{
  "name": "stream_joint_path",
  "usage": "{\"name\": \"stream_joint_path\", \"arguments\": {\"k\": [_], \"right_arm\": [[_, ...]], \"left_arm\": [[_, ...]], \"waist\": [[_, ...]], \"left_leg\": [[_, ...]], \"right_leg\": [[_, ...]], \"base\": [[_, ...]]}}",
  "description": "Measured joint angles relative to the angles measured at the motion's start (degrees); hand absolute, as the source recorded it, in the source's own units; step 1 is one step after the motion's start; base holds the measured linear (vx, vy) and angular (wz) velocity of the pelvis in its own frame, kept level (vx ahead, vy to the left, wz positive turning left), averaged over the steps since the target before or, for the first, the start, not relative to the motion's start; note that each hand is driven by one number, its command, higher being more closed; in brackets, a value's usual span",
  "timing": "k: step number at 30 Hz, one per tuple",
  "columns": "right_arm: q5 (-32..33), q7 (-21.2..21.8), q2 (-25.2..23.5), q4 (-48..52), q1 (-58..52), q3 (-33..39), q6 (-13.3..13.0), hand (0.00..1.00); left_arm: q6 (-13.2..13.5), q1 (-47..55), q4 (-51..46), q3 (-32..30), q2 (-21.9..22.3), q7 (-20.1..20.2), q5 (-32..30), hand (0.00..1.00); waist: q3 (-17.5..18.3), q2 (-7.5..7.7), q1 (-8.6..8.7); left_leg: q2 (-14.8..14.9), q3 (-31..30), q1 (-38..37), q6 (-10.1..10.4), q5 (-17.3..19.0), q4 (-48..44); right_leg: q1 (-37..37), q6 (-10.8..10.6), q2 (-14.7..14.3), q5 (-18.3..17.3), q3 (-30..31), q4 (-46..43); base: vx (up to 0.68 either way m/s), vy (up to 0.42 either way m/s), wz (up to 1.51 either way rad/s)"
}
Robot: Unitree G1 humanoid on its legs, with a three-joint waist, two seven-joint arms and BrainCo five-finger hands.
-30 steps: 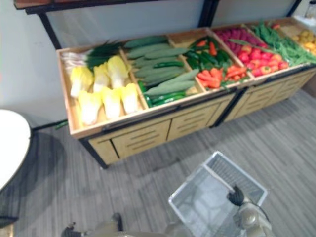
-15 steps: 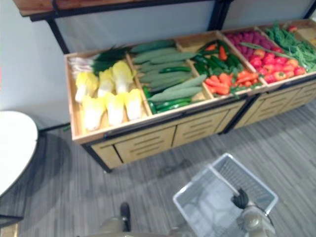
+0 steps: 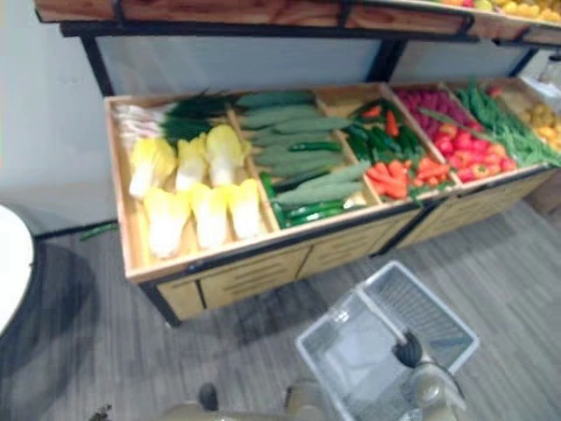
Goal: Pick vegetable in the basket
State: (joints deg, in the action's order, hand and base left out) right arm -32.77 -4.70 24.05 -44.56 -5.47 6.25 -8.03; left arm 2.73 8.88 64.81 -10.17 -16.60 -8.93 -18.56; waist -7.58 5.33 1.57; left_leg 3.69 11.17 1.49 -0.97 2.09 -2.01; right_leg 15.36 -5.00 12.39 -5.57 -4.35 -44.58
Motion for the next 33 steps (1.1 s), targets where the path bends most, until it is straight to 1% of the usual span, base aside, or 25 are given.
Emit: {"name": "stream_joint_path", "arguments": {"k": [1, 2, 3, 4, 5, 6, 7, 8, 9, 10, 11, 12, 14, 15, 16, 18, 19, 21, 24, 26, 27, 29, 30, 31, 33], "right_arm": [[0.01, -0.01, 0.01, -0.89, 0.46, 0.03, -0.1, 1.0], [0.06, 0.01, 0.01, -2.92, 1.42, 0.09, -0.13, 1.0], [0.13, 0.0, 0.0, -3.73, 1.88, 0.16, -0.07, 1.0], [0.23, -0.01, 0.0, -4.78, 2.65, 0.54, 0.17, 1.0], [0.22, -0.01, 0.0, -5.4, 2.98, 0.83, 0.27, 1.0], [0.22, 0.01, -0.05, -6.01, 2.81, 1.89, 0.33, 1.0], [0.26, 0.0, -0.13, -6.41, 2.19, 3.22, 0.39, 1.0], [0.33, -0.05, -0.3, -7.14, 1.44, 5.22, 0.46, 1.0], [0.35, -0.05, -0.13, -8.17, 1.84, 6.63, 0.83, 1.0], [1.19, -0.34, 0.48, -8.24, 1.88, 8.3, 1.48, 1.0], [1.56, -0.34, 0.72, -8.63, 1.91, 9.54, 1.82, 1.0], [1.85, -0.34, 0.82, -8.95, 2.27, 10.88, 1.92, 1.0], [3.01, -0.34, 0.79, -9.61, 1.91, 12.75, 1.65, 1.0], [3.68, -0.47, 0.78, -9.73, 1.91, 13.65, 1.45, 1.0], [4.02, -1.25, 0.81, -9.79, 1.91, 14.51, 1.33, 1.0], [4.1, -2.13, 0.81, -10.44, 1.73, 16.34, 1.32, 1.0], [4.1, -2.35, 0.76, -10.87, 1.28, 17.47, 1.4, 1.0], [4.09, -2.54, 0.74, -12.67, 0.5, 19.22, 1.51, 1.0], [4.09, -3.08, 0.59, -14.7, -0.39, 21.51, 1.54, 1.0], [4.19, -4.15, -0.42, -16.05, -0.91, 24.0, 1.49, 1.0], [4.5, -4.72, -1.14, -17.25, -1.0, 25.22, 1.45, 1.0], [4.77, -4.92, -2.62, -18.11, -1.45, 26.31, 1.43, 1.0], [4.8, -5.17, -3.44, -18.85, -1.84, 26.97, 1.38, 1.0], [5.22, -5.34, -3.83, -19.06, -2.29, 27.05, 1.32, 1.0], [6.33, -6.32, -5.23, -19.15, -4.51, 27.19, 1.29, 1.0]], "left_arm": [[-0.1, -0.06, 0.0, -0.82, 0.23, -0.06, 0.05, 0.0], [-0.18, -0.18, 0.0, -1.57, 0.76, -0.11, 0.29, 0.0], [-0.17, -0.18, -0.01, -1.59, 0.84, -0.11, 0.3, 0.0], [-0.17, -0.08, 0.01, -1.96, 0.99, -0.1, 0.31, 0.0], [-0.18, 0.01, 0.04, -2.41, 1.15, -0.11, 0.31, 0.0], [-0.18, -0.14, 0.03, -2.69, 1.32, -0.14, 0.32, 0.0], [-0.08, -0.2, -0.1, -2.67, 1.19, -0.15, 0.31, 0.0], [-0.15, -0.55, 0.17, -2.75, 1.24, -0.22, 0.31, 0.0], [-0.15, -0.76, 0.19, -2.7, 2.42, -0.15, 0.31, 0.0], [0.24, -0.57, 0.16, -2.74, 4.46, -0.15, 0.32, 0.0], [0.49, -0.42, 0.17, -2.82, 5.72, -0.16, 0.3, 0.0], [0.45, -0.06, 0.24, -3.46, 6.88, -0.14, 0.28, 0.0], [0.48, 0.0, 0.16, -4.36, 7.39, -0.15, 0.26, 0.0], [0.47, -0.01, 0.12, -5.17, 7.46, -0.2, 0.28, 0.0], [0.46, -0.07, 0.1, -6.43, 7.51, -0.25, 0.29, 0.0], [0.41, -0.05, 0.12, -8.31, 7.6, -0.55, 0.3, 0.0], [0.39, -0.07, 0.02, -9.03, 7.53, -1.03, 0.31, 0.0], [0.34, -0.08, -0.37, -10.56, 7.48, -2.03, 0.3, 0.0], [0.34, -0.07, -1.28, -10.85, 7.35, -3.56, 0.23, 0.0], [0.28, -0.21, -3.46, -12.17, 7.23, -5.49, 0.2, 0.0], [0.33, -0.58, -5.88, -12.78, 6.87, -6.94, 0.21, 0.0], [0.52, -0.72, -11.38, -12.69, 5.58, -9.17, 0.2, 0.0], [0.85, -0.58, -15.34, -12.65, 4.79, -11.36, -0.1, 0.0], [1.18, -0.48, -17.75, -12.62, 4.58, -12.64, -0.27, 0.0], [2.88, -0.1, -25.14, -12.56, 4.63, -16.35, -0.37, 0.0]], "waist": [[-0.01, -0.01, 0.03], [-0.13, -0.26, 0.02], [-0.17, -0.34, -0.03], [-0.2, -0.34, -0.12], [-0.2, -0.34, -0.06], [-0.12, -0.21, 0.01], [0.12, 0.55, 0.13], [0.34, 1.64, 0.29], [0.38, -0.08, 0.03], [0.5, -2.06, 0.07], [0.63, -3.85, -0.21], [0.92, -5.55, -0.04], [1.12, -6.55, 0.02], [1.2, -6.64, 0.01], [1.57, -7.23, 0.08], [1.68, -7.1, 0.19], [2.09, -7.65, 0.51], [2.16, -7.57, 1.51], [2.29, -7.73, 1.35], [2.56, -8.07, 1.37], [2.73, -8.17, 1.4], [2.88, -7.96, 1.15], [2.99, -7.83, 1.0], [3.01, -7.86, 0.87], [3.99, -8.4, 0.29]], "left_leg": [[0.19, -0.33, 0.02, 0.13, 0.52, -0.41], [0.99, -0.78, 0.29, 0.58, 1.38, -1.38], [1.31, -1.0, 0.46, 0.9, 1.72, -1.8], [1.85, -1.46, 0.54, 2.17, 2.28, -2.67], [2.03, -2.09, 0.57, 2.79, 2.73, -3.11], [2.22, -2.91, 0.72, 3.72, 3.37, -3.66], [1.87, -4.43, 1.19, 5.11, 4.28, -4.5], [1.47, -6.03, 0.88, 6.63, 5.04, -4.66], [2.66, -6.75, 0.63, 7.17, 5.13, -4.53], [4.77, -7.36, 0.27, 8.31, 4.49, -3.31], [6.32, -7.47, -0.31, 9.31, 3.8, -1.88], [7.99, -7.46, -1.0, 10.38, 2.62, 0.0], [9.39, -7.18, -1.96, 10.79, 1.08, 1.27], [9.69, -6.96, -2.12, 10.97, 0.49, 1.31], [9.86, -6.98, -2.23, 10.79, -0.03, 1.32], [9.78, -7.0, -2.04, 10.67, -0.43, 1.47], [9.56, -7.12, -1.7, 10.84, -0.75, 1.57], [8.56, -7.02, -1.44, 10.4, -1.69, 1.98], [7.68, -6.93, -1.48, 10.0, -1.99, 2.31], [7.52, -6.53, -1.69, 10.0, -1.99, 3.57], [7.52, -6.25, -1.7, 9.98, -1.95, 4.38], [7.41, -5.83, -1.52, 9.9, -2.01, 4.91], [7.21, -5.69, -1.42, 9.81, -1.97, 4.89], [7.1, -5.64, -1.33, 9.72, -1.9, 4.89], [6.68, -5.7, -0.65, 9.43, -1.78, 4.9]], "right_leg": [[0.02, -0.01, -0.13, 0.01, -0.25, 3.79], [-0.82, -0.53, -0.88, 0.42, -0.28, 15.84], [-1.1, -0.98, -1.13, 0.92, -0.16, 20.73], [-1.65, -1.85, -1.28, 1.72, -0.01, 28.37], [-1.76, -2.49, -1.24, 2.18, 0.12, 31.32], [-2.05, -2.25, -1.12, 3.85, 0.41, 34.26], [-2.47, -2.28, -1.02, 7.67, 0.99, 35.83], [-3.21, -3.94, -0.16, 7.71, 0.54, 35.34], [-3.31, -3.34, -1.49, 7.41, -0.71, 34.74], [-3.77, -2.08, -3.43, 6.45, -2.53, 35.51], [-3.95, -1.6, -4.88, 6.25, -3.08, 35.68], [-4.31, -0.84, -6.47, 5.78, -4.01, 35.94], [-5.59, 0.12, -7.95, 5.18, -5.17, 36.78], [-5.94, 0.37, -8.37, 5.0, -5.3, 37.01], [-6.55, 0.46, -8.65, 4.94, -5.46, 37.77], [-7.03, 0.47, -8.56, 4.93, -6.2, 38.56], [-7.53, 0.46, -8.2, 4.93, -6.95, 39.01], [-9.03, 0.36, -7.14, 4.95, -8.68, 40.23], [-10.25, -0.33, -6.53, 5.43, -9.64, 41.66], [-10.58, -0.82, -6.43, 6.05, -10.11, 42.74], [-10.58, -0.69, -6.44, 6.17, -10.41, 43.24], [-10.69, -0.79, -6.4, 6.97, -10.6, 43.98], [-10.93, -0.91, -6.33, 7.55, -10.69, 44.75], [-10.99, -0.96, -6.24, 7.7, -10.7, 44.92], [-10.99, -1.13, -5.93, 8.07, -10.84, 45.5]], "base": [[0.2, -0.112, 0.26], [0.17, -0.129, 0.2], [0.22, -0.188, 0.21], [0.16, -0.149, 0.16], [0.18, -0.171, 0.28], [0.2, -0.211, 0.51], [0.3, -0.406, 0.74], [0.29, -0.406, 0.56], [0.24, -0.348, 0.46], [0.24, -0.209, 0.14], [0.29, -0.257, 0.2], [0.28, -0.245, 0.08], [0.2, -0.198, 0.13], [0.17, -0.175, 0.09], [0.09, -0.113, 0.05], [0.04, -0.049, 0.18], [0.01, -0.005, 0.34], [-0.02, 0.038, 0.51], [-0.05, 0.03, 0.31], [-0.08, 0.035, 0.14], [-0.08, 0.027, 0.1], [-0.07, 0.023, 0.03], [-0.05, 0.013, -0.03], [-0.07, 0.016, 0.0], [-0.02, 0.01, 0.01]]}}
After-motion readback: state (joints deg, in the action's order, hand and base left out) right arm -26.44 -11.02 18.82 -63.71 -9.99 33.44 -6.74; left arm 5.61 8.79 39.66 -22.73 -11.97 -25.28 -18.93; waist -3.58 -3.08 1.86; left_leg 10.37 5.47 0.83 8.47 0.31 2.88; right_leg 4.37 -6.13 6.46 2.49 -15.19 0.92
